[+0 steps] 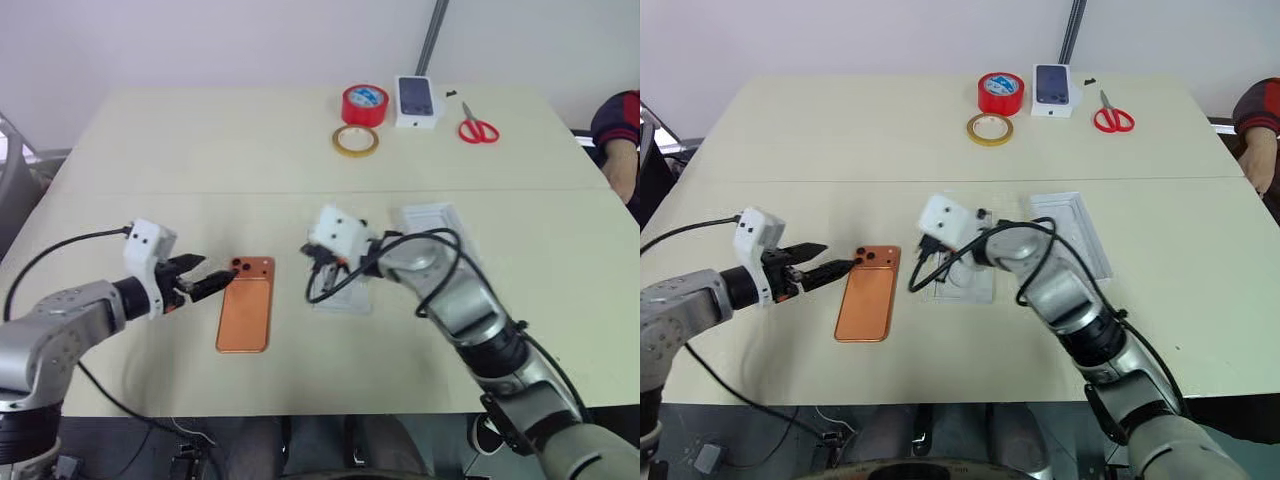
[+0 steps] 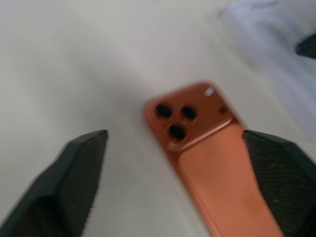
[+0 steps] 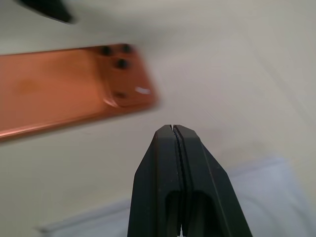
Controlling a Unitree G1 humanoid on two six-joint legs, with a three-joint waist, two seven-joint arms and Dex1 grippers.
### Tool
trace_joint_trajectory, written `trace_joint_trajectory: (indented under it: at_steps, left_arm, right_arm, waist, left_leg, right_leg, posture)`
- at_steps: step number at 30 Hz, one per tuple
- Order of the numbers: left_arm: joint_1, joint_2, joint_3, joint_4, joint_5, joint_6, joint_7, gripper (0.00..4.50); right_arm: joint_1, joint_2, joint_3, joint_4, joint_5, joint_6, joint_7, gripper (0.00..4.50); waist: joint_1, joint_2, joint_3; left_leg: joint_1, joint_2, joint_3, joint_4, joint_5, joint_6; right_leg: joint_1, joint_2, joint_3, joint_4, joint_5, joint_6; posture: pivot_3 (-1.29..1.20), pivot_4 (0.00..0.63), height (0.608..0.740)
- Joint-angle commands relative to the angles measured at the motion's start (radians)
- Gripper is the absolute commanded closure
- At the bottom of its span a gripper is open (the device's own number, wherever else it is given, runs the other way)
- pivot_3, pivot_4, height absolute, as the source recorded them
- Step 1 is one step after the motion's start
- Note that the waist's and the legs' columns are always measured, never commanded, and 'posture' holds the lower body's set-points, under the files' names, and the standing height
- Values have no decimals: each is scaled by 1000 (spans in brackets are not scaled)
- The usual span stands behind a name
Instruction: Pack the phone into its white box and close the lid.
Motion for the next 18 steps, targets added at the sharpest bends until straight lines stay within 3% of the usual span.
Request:
trace_joint_trajectory:
  at_steps: [1, 6, 11, 18]
  left_arm:
    - [12, 33, 24, -40, -59, 146, 18, 42]
    - [-21, -4, 83, -14, -165, 337, 47, 42]
    - [-43, -30, 41, -23, -220, 507, 60, 42]
    - [-79, -134, 38, 13, -326, 534, 141, 42]
  right_arm:
    - [-43, 8, 79, 16, -5, 12, 47, 4500]
    - [-82, 30, 157, 75, -11, 30, 91, 4500]
    - [-130, 65, 220, 160, -26, 30, 118, 4500]
    - [-151, 107, 243, 238, -56, -9, 117, 4500]
  waist:
    - [4, 0, 0]
    - [5, 0, 0]
    - [1, 0, -1]
    - [4, 0, -6]
  left_leg:
    - [0, 0, 0, 0, 0, 0]
    - [0, 0, 0, 1, 0, 0]
    - [0, -1, 0, 0, 0, 0]
    - [3, -1, 0, 0, 0, -1]
  right_leg:
    - [0, -1, 0, 0, 0, 0]
    - [0, -1, 0, 0, 0, 0]
    - [0, -1, 0, 0, 0, 0]
    - [3, -1, 0, 0, 0, 0]
  posture:
    - [0, 150, 740]
    - [0, 150, 740]
    - [0, 150, 740]
    - [0, 150, 740]
